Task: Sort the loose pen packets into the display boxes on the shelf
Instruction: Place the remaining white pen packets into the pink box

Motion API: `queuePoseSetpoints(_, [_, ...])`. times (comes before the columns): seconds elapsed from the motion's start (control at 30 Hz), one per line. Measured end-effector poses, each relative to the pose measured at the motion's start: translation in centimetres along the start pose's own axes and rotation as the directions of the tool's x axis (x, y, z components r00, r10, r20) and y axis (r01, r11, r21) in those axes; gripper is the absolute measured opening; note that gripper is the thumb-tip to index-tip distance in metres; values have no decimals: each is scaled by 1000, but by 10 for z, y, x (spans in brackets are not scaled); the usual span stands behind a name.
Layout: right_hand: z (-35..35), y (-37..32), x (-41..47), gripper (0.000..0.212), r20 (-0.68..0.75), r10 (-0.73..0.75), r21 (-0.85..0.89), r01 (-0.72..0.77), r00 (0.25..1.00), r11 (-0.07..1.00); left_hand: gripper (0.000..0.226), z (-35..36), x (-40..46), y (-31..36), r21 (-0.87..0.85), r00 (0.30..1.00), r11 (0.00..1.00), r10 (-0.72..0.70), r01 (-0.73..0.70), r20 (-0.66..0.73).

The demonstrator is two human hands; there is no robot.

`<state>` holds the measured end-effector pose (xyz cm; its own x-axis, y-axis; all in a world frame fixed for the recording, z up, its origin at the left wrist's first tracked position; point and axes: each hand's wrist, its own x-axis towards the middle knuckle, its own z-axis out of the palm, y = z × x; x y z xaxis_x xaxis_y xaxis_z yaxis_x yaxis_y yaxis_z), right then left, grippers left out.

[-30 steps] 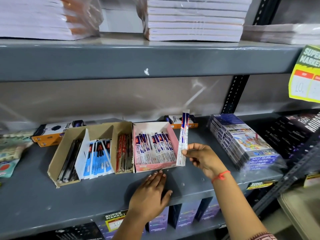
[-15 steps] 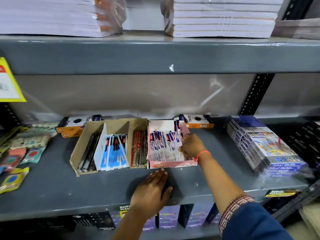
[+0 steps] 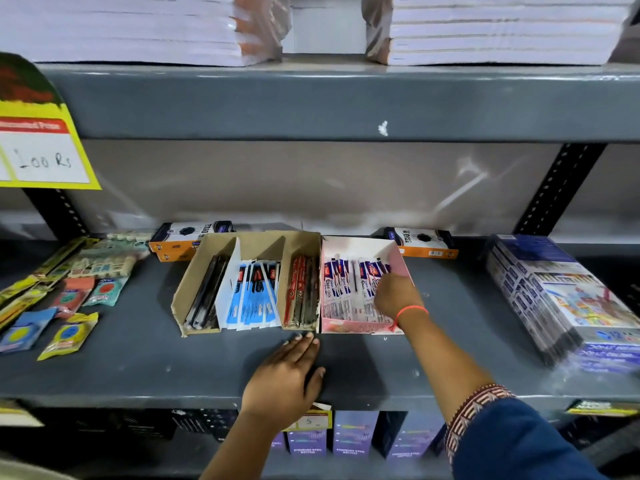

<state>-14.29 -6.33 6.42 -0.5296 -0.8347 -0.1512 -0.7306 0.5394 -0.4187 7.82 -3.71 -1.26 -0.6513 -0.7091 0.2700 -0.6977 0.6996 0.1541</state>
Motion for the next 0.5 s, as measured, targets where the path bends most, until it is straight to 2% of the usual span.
queuePoseSetpoints(0.1, [8, -12, -2, 27, -32, -87, -17, 87, 996, 996, 40, -1, 1, 3, 35, 998, 999, 10, -8, -66])
queuePoseSetpoints(0.2, [20, -22, -4, 27, 48, -125, -19, 126, 991, 992, 42, -2, 0, 2, 61, 996, 998, 32, -27, -82])
queuePoseSetpoints(0.33, [23, -24, -4, 28, 119, -93, -9, 95, 988, 995, 47, -4, 0, 4, 49, 996, 998, 34, -31, -77])
queuePoseSetpoints(0.5, [18, -26, -5, 33, 90, -83, 18, 82, 992, 996, 45, -3, 0, 3, 60, 995, 997, 55, -50, -86])
